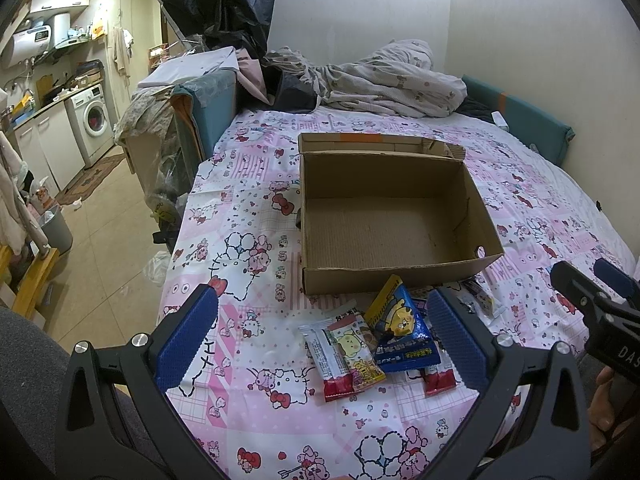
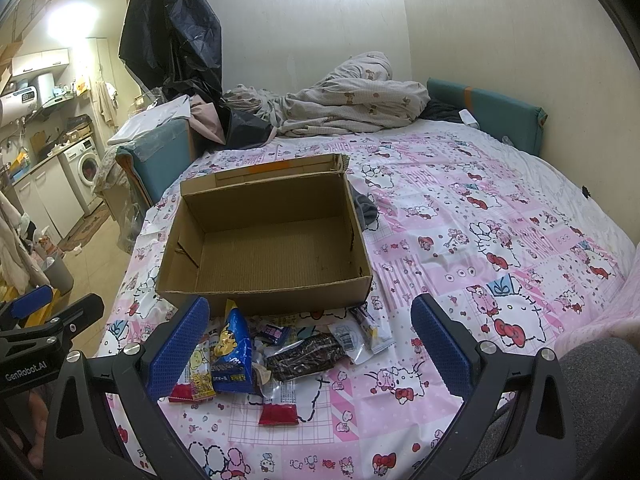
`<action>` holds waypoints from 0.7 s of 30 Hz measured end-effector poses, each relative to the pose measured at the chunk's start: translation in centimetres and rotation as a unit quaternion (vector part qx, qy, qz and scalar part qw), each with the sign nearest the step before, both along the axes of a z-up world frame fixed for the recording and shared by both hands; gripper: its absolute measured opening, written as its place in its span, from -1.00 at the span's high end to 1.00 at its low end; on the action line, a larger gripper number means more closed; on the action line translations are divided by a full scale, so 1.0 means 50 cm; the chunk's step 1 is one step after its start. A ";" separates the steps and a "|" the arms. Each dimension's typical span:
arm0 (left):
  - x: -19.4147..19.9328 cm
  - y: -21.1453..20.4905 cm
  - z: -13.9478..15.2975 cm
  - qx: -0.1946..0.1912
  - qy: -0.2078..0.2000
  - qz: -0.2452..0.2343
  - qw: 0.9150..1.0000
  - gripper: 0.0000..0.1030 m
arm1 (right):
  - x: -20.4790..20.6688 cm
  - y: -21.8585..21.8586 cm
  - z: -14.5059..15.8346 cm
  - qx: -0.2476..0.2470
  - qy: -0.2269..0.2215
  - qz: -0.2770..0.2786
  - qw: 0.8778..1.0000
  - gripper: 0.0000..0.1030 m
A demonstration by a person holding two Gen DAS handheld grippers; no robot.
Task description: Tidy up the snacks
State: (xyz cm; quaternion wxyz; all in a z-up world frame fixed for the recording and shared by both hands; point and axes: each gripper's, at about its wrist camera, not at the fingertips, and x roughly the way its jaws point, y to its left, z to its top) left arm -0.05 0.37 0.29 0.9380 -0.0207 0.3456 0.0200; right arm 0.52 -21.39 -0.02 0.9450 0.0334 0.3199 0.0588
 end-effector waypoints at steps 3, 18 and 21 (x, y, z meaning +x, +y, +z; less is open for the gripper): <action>0.000 0.000 0.000 0.001 0.000 0.000 1.000 -1.00 | 0.007 -0.006 0.009 0.000 0.002 -0.002 1.000 -1.00; 0.001 0.003 0.002 -0.001 0.002 0.000 1.000 -1.00 | 0.005 -0.007 0.004 0.001 0.001 -0.002 1.000 -1.00; 0.011 0.016 0.008 -0.009 0.014 0.005 1.000 -1.00 | 0.011 -0.011 0.012 0.010 0.006 -0.002 1.000 -1.00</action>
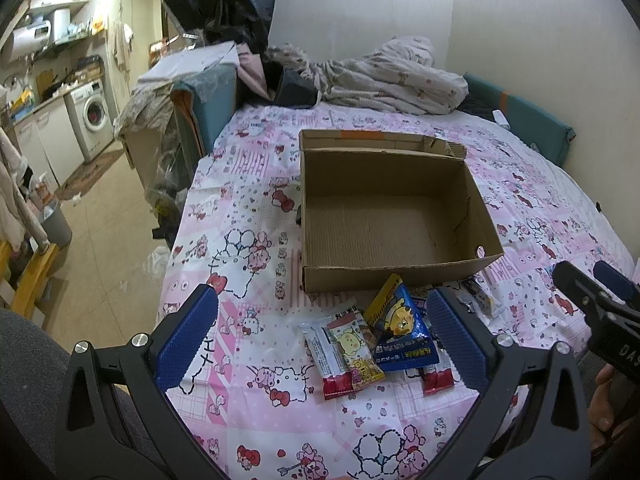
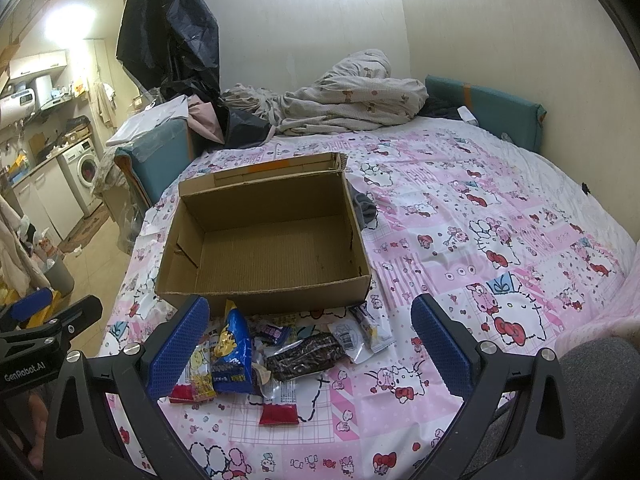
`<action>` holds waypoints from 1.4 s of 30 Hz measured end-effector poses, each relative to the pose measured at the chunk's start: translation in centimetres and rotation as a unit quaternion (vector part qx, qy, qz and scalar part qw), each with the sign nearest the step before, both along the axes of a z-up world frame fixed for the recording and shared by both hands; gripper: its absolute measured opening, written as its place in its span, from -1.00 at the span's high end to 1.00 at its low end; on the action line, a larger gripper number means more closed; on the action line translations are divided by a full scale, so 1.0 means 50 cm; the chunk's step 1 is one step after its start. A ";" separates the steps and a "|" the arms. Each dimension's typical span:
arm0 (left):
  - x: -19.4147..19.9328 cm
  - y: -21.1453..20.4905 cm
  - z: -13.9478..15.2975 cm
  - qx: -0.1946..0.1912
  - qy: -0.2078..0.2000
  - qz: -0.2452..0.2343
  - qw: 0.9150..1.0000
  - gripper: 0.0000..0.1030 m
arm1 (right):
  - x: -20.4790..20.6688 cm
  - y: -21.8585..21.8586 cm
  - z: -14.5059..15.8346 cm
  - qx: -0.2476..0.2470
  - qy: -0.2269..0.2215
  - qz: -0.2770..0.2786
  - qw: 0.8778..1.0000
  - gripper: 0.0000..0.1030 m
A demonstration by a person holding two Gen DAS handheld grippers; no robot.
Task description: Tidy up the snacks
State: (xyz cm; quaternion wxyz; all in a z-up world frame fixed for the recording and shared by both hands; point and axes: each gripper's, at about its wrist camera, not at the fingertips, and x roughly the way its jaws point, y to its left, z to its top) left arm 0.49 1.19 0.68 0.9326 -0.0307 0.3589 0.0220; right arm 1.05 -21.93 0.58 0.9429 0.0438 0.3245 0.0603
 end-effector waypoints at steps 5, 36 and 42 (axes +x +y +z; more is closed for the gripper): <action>0.036 0.020 0.015 0.003 0.023 0.009 1.000 -1.00 | 0.038 -0.021 0.019 0.024 0.017 0.009 1.000 -1.00; 0.225 0.099 -0.257 -0.082 0.317 0.085 0.941 -0.11 | 0.307 -0.187 -0.200 0.085 0.311 -0.030 0.946 -0.57; 0.209 0.064 -0.317 -0.084 0.369 0.066 0.923 0.17 | 0.309 -0.172 -0.216 0.070 0.320 -0.026 0.944 -0.58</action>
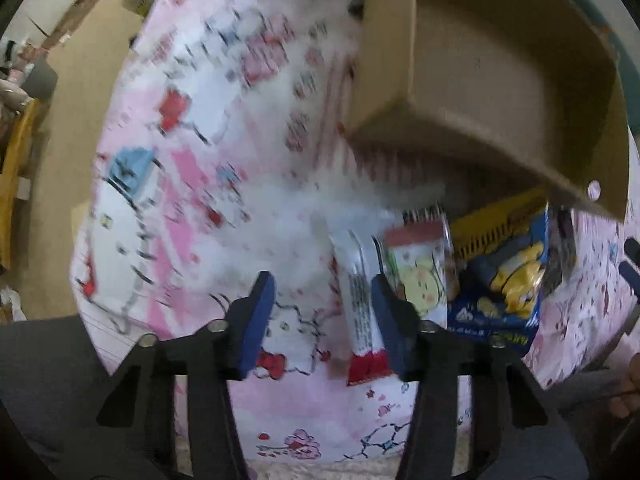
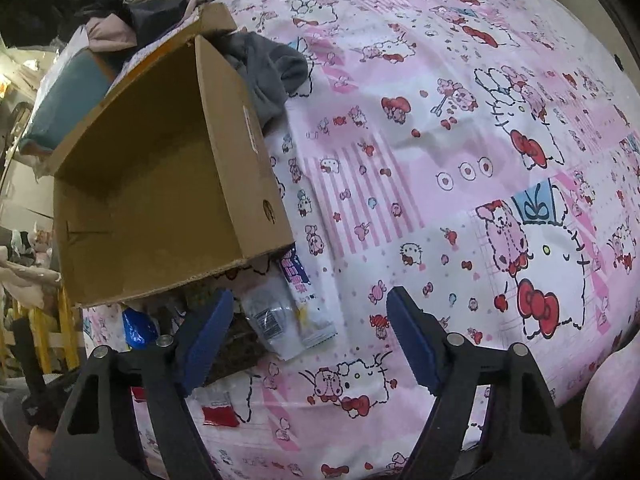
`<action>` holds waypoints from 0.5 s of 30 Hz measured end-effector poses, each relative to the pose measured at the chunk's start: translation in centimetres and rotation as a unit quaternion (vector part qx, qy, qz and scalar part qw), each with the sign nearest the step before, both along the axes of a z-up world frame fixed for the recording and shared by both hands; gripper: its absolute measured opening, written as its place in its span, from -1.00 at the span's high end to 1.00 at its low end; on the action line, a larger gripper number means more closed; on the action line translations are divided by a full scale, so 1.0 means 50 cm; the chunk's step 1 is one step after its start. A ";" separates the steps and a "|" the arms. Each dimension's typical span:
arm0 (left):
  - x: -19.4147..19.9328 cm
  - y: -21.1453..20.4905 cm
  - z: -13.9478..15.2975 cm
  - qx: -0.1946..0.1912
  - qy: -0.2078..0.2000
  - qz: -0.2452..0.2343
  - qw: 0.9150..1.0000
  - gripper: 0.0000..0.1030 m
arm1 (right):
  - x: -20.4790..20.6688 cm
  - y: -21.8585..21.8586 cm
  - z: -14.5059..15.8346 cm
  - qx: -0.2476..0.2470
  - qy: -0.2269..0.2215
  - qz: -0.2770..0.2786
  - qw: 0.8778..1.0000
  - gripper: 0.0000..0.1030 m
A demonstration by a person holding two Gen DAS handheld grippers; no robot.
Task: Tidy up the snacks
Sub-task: 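Grasp the white-and-red snack bar with the left tool while the right tool grasps a white bar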
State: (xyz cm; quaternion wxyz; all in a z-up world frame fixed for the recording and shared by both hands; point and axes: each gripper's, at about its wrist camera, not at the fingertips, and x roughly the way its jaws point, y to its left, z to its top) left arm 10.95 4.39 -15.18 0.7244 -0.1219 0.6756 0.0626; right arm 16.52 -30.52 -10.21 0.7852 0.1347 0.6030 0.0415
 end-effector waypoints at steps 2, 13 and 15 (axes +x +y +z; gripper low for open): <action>-0.001 -0.011 -0.013 -0.001 0.003 -0.008 1.000 0.17 | -0.001 0.003 -0.002 -0.004 -0.003 0.004 1.000 -0.58; 0.006 -0.081 -0.039 0.027 0.008 -0.052 0.998 0.48 | -0.001 0.007 -0.003 -0.008 -0.003 0.009 1.000 -0.58; 0.003 -0.070 -0.033 0.016 0.011 -0.041 0.999 0.48 | -0.002 0.003 -0.002 -0.004 -0.003 0.004 1.000 -0.58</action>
